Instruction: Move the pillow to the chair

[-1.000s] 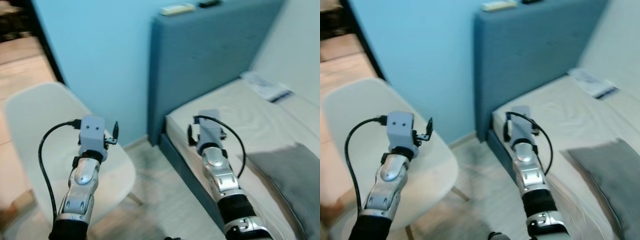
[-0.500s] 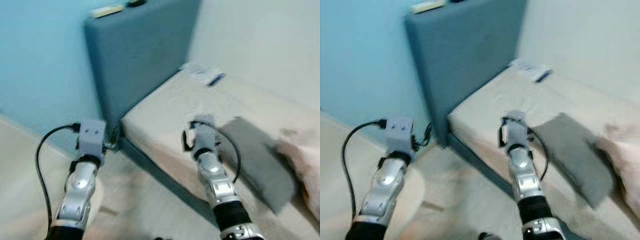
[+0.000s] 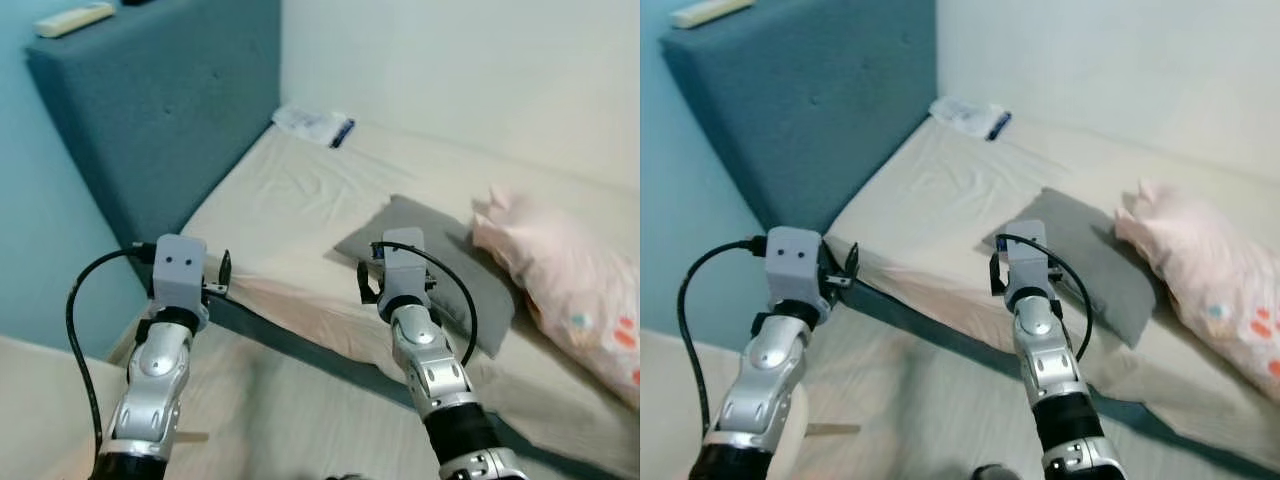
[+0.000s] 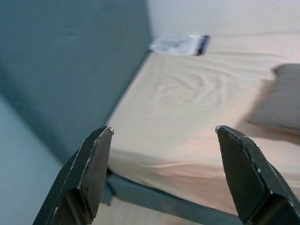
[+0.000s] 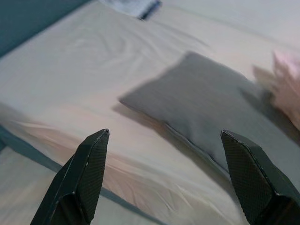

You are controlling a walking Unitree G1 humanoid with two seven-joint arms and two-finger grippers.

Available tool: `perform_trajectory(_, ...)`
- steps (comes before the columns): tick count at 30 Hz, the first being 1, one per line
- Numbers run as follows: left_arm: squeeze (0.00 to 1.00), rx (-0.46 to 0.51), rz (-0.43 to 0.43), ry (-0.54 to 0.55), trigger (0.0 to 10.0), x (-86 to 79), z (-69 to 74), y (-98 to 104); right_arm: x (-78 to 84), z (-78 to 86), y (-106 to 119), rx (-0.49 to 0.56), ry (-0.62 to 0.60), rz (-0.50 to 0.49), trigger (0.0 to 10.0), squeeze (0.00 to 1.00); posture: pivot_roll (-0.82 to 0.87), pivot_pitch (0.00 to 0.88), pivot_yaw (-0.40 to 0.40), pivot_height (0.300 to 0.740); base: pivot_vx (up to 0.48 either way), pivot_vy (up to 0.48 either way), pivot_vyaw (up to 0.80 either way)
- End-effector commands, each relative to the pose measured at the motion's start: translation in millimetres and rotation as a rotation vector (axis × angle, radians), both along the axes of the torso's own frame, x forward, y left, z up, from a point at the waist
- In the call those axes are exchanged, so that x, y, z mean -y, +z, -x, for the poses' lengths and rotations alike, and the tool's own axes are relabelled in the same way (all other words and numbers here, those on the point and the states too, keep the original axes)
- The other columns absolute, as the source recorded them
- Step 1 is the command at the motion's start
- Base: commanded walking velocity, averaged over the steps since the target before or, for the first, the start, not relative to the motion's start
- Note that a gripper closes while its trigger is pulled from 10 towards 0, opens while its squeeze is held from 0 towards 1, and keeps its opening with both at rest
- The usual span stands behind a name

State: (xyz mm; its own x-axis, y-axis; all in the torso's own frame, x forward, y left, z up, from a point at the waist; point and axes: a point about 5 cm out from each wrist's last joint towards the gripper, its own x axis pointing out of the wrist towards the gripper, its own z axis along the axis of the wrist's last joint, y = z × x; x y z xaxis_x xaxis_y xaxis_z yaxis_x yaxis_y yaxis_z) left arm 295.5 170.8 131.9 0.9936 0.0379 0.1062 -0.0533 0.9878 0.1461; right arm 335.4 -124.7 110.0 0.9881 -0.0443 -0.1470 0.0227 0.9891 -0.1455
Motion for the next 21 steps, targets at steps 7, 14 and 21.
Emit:
perform_trajectory(7, 0.0, -0.037, 0.016, -0.016, 10.0, 2.1, 2.6, -5.0, 6.5, 3.0, -3.7, -0.022, -0.018, -0.002, 10.0, 0.0, 0.04, 0.153, -0.029, 0.731, 0.0, 0.0, -0.8)
perform_trajectory(14, 0.0, -0.046, 0.017, -0.022, 10.0, 2.1, 2.6, -5.8, 6.0, 3.8, -4.0, -0.024, -0.018, -0.008, 10.0, 0.0, 0.04, 0.155, -0.025, 0.731, 0.0, 0.0, -0.8)
perform_trajectory(21, 0.0, -0.047, 0.025, -0.036, 10.0, 3.3, 2.5, -5.6, 6.2, 3.9, -4.0, -0.025, -0.019, -0.011, 10.0, 0.0, 0.03, 0.158, -0.026, 0.731, 0.0, 0.0, -0.8)
